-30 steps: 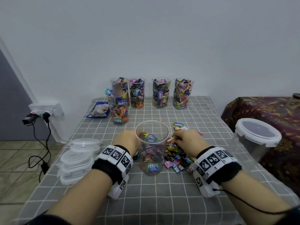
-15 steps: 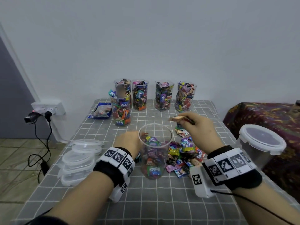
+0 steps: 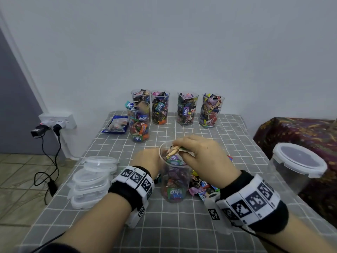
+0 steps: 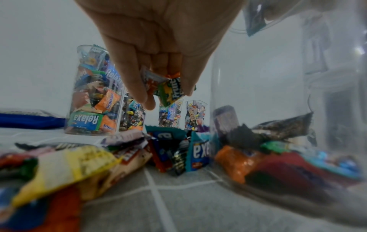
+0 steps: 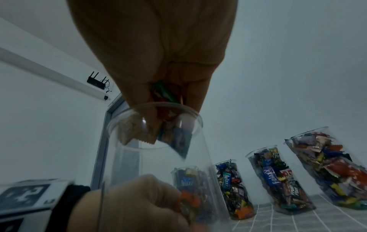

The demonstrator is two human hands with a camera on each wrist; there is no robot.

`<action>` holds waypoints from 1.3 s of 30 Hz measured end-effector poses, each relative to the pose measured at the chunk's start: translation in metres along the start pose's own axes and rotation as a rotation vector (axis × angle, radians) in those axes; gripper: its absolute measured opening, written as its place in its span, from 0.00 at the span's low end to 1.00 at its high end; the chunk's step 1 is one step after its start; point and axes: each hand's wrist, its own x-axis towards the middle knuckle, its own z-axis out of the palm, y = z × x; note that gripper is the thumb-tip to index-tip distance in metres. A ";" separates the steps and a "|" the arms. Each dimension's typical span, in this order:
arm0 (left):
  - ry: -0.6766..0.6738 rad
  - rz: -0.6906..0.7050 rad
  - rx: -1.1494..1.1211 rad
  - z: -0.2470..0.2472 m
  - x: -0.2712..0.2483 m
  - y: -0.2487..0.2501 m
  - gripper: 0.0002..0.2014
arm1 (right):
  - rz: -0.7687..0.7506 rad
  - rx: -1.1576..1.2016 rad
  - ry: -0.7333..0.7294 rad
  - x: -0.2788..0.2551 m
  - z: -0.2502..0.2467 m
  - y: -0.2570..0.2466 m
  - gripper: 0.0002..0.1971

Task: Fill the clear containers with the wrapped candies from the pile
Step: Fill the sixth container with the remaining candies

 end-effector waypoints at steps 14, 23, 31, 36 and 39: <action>0.035 0.033 -0.114 0.010 0.007 -0.009 0.12 | 0.113 0.163 0.192 -0.009 0.011 0.002 0.21; 0.082 0.041 -0.104 0.011 0.005 -0.011 0.14 | 0.432 0.789 -0.075 -0.033 0.043 0.020 0.59; 0.169 0.001 -0.336 -0.002 -0.002 -0.021 0.15 | 0.433 0.727 -0.043 -0.034 0.044 0.021 0.46; 0.320 0.031 -0.434 -0.027 -0.010 -0.024 0.17 | 0.432 0.695 -0.060 -0.034 0.045 0.023 0.47; 0.377 0.111 -0.532 -0.047 -0.014 -0.020 0.15 | 0.436 0.686 -0.058 -0.034 0.044 0.023 0.44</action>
